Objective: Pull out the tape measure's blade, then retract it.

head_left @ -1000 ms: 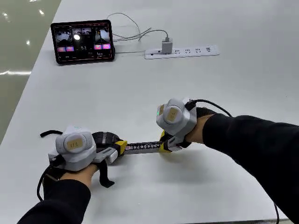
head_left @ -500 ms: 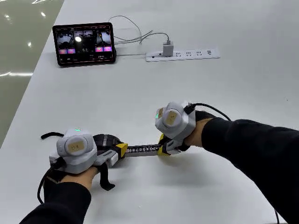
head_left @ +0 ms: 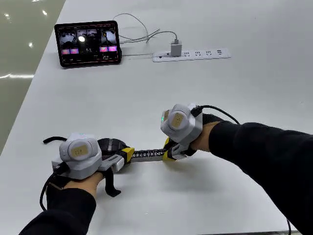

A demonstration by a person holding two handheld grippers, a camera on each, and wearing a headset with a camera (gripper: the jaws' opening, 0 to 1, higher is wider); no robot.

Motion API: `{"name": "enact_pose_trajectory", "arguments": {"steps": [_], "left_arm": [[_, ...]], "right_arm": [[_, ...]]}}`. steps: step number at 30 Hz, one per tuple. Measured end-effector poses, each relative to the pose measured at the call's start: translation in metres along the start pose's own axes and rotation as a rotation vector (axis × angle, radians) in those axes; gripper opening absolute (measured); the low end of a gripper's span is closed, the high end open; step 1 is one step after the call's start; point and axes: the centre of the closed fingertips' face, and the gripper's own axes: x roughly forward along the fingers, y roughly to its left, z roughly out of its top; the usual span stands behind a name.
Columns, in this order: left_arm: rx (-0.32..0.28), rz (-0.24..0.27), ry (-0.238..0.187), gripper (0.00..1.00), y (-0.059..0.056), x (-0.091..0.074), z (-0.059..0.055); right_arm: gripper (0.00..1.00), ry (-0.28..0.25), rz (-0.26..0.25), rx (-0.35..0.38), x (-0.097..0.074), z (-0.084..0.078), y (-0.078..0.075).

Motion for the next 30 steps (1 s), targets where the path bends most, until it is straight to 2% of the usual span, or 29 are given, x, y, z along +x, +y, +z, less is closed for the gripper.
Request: {"name": "enact_pose_trajectory", "arguments": {"steps": [30], "left_arm": [[-0.003, -0.001, 0.000, 0.60, 0.000, 0.000, 0.001]], "right_arm": [[0.09, -0.059, -0.011, 0.011, 0.009, 0.018, 0.002]]}}
